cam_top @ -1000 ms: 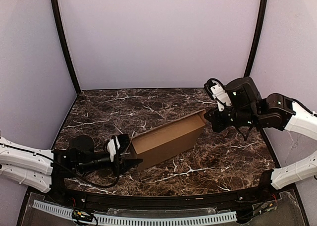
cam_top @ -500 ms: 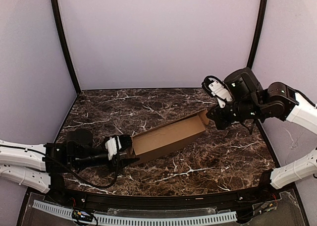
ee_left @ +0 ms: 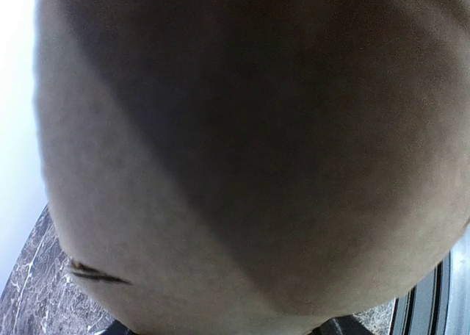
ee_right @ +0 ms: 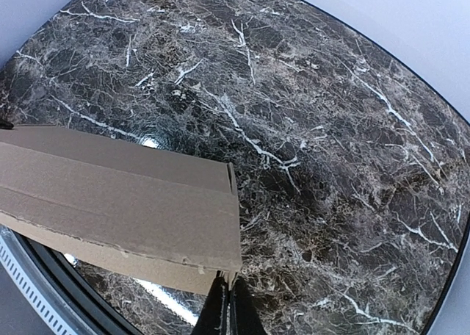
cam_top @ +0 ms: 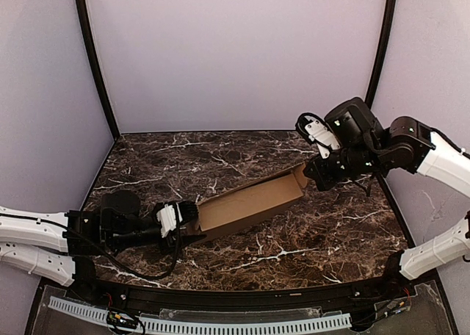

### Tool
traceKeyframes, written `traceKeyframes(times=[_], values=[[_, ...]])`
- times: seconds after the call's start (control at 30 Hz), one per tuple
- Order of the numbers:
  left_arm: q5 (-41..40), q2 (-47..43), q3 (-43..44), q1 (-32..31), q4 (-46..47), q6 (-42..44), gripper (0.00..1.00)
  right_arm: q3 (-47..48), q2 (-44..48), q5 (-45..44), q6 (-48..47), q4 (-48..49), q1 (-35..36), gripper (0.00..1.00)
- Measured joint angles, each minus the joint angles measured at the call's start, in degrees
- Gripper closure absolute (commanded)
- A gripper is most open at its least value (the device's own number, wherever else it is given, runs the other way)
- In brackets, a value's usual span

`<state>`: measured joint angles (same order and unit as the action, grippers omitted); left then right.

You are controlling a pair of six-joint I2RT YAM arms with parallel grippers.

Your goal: Fold the paper box

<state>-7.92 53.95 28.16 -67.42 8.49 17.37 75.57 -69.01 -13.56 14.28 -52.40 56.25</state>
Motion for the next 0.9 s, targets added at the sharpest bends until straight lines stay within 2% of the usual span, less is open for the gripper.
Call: traceKeyframes(times=[0.47, 0.9], values=[[-0.8, 0.2, 0.0, -0.1, -0.7, -0.1, 0.97, -0.2, -0.9, 1.3, 4.0, 0.3, -0.4, 1.0], [0.4, -4.9, -1.2, 0.0, -3.5, -2.7, 0.96, -7.1, 2.5, 3.3, 3.8, 8.5, -0.2, 1.0]])
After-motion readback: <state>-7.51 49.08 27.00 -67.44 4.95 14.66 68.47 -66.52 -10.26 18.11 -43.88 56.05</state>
